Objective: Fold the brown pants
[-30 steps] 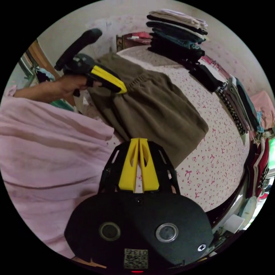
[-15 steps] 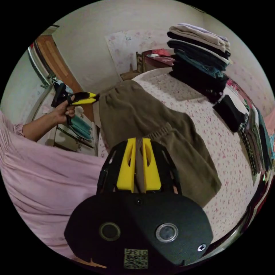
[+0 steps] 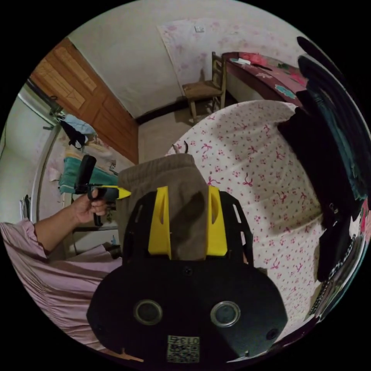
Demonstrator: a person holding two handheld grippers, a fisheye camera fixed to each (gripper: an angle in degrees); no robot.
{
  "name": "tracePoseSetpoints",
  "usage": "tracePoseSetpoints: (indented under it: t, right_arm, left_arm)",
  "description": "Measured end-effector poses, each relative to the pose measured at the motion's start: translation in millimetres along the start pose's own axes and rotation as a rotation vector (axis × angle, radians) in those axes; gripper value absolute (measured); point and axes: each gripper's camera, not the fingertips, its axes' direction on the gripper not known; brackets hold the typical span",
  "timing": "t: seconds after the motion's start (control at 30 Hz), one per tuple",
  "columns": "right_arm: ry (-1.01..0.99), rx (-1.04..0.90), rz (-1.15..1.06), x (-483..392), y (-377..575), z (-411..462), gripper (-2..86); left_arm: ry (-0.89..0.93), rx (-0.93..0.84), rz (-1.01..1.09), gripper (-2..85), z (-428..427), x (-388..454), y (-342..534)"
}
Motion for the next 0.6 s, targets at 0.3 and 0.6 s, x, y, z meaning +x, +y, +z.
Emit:
tracePoseSetpoints:
  t: [0.3, 0.6]
  right_arm:
    - [-0.094, -0.2, 0.033, 42, 2, 61, 5.5]
    - [-0.158, 0.227, 0.023, 85, 159, -81, 3.0]
  left_arm:
    - [-0.067, -0.025, 0.162, 7.6, -2, 47, 4]
    - [-0.051, -0.124, 0.629, 7.5, 41, 199, 44]
